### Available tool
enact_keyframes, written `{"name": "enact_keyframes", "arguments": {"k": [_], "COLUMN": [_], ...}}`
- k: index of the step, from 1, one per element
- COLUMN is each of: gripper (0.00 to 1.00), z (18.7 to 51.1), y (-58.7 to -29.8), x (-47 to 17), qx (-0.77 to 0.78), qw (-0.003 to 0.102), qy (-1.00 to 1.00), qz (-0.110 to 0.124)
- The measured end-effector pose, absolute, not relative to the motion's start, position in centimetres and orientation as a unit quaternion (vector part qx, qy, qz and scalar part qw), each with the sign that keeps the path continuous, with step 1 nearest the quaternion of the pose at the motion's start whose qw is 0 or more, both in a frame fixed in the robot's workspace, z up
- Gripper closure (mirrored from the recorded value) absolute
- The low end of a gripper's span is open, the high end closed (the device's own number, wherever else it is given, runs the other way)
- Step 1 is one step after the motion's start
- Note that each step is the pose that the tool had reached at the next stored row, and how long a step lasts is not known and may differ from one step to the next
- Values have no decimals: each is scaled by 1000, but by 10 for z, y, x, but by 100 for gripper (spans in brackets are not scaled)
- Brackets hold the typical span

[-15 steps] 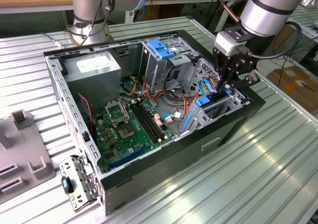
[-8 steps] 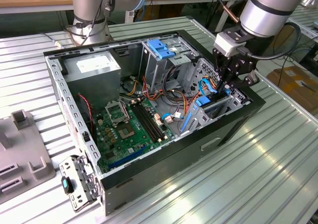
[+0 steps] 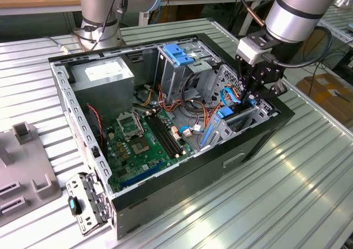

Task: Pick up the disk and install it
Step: 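Insert the second disk wire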

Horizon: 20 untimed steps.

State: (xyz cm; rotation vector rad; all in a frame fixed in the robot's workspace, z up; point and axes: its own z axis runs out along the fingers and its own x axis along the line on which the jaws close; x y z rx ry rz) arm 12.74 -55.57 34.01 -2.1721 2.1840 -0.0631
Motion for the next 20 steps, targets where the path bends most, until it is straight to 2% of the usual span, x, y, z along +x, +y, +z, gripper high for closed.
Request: {"name": "enact_keyframes", "arguments": {"k": [3,5,6,7,12,20], "gripper": [82,71,71,64,64,64], "z": [339,340,340,340,345,380], "y": [-556,-556,-556,-556,-556,-556], "x": [127,127,127,127,127,127], "qx": [-705,-705,-705,-705,-705,-705], "qw": [31,30,30,30,30,30], "qy": [709,709,709,709,709,709], "qz": [-20,-20,-20,-20,-20,-20]}}
